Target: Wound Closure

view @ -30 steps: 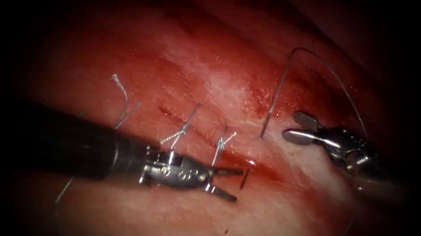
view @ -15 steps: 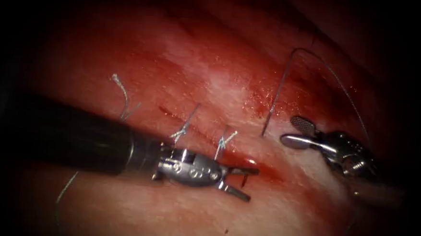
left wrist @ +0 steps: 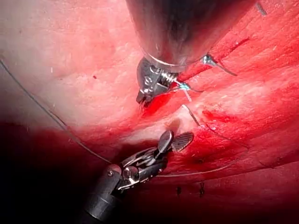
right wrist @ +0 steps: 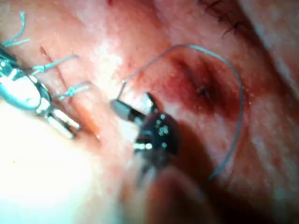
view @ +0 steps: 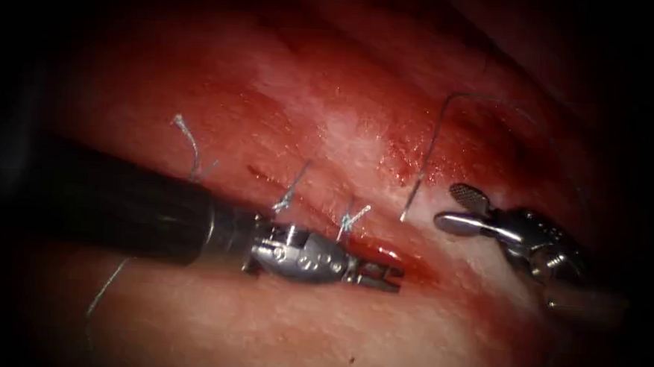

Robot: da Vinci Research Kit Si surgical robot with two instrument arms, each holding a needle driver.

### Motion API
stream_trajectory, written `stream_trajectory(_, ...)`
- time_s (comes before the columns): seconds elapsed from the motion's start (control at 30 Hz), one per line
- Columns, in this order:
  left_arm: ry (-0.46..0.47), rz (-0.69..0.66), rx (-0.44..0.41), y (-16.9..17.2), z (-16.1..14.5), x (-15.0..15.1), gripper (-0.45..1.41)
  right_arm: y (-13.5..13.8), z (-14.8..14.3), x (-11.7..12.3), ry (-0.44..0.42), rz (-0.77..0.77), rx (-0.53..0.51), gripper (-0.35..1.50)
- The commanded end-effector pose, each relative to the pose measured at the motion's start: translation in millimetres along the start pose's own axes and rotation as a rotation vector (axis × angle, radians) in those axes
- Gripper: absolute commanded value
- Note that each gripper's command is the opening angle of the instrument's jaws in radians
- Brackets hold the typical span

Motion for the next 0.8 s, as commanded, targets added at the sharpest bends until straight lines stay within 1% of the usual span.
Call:
stream_trajectory(0.03,0.005,-0.051,-0.014,0.3,0.7,-0.1,-0.45,-0.2,0.6,-0.7,-0.001,0.002,0.003,1.15)
stream_trajectory(0.13,0.032,-0.172,-0.044,0.9,0.7,1.2,-0.45,-0.5,0.5,-0.8,-0.001,0.003,0.002,1.15)
stream_trajectory(0.3,0.168,-0.391,-0.094,1.2,-0.4,3.9,-0.45,-0.9,0.3,-1.1,-0.002,0.004,0.002,1.15)
stream_trajectory(0.5,0.221,-0.583,-0.165,1.8,-1.4,6.9,-0.45,-1.4,0.1,-1.5,0.001,-0.002,0.004,1.15)
stream_trajectory(0.63,0.256,-0.654,-0.231,3.3,-1.3,8.0,-0.45,-1.9,-0.1,-1.9,0.001,-0.001,0.004,1.15)
stream_trajectory(0.8,0.257,-0.653,-0.256,4.9,-1.1,9.3,-0.45,-2.1,-0.4,-1.9,-0.001,0.001,0.005,1.15)
